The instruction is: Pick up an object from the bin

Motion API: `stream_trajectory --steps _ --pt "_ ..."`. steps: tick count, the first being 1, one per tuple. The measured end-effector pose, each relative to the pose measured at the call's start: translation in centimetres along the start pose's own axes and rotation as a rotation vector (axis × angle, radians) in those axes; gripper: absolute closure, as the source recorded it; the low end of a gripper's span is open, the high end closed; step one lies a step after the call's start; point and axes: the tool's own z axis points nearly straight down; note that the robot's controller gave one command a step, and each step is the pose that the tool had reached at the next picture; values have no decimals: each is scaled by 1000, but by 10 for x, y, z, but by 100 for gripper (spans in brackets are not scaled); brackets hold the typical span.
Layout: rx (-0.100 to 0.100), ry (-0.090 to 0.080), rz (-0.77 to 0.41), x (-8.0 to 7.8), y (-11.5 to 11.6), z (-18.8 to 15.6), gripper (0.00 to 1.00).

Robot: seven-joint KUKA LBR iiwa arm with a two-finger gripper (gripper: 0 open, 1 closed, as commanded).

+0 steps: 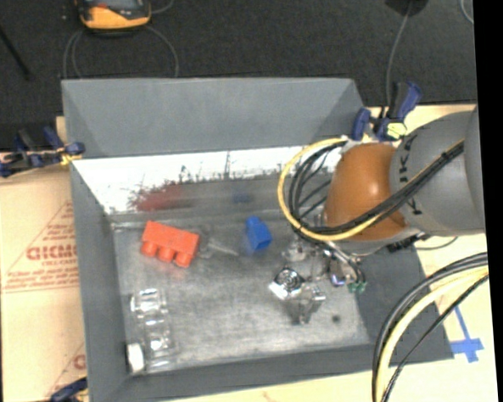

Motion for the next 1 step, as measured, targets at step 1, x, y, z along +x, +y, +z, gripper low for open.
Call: stream_trajectory --steps 1 --pt "1 -11 -3 -3 0 -3 100"
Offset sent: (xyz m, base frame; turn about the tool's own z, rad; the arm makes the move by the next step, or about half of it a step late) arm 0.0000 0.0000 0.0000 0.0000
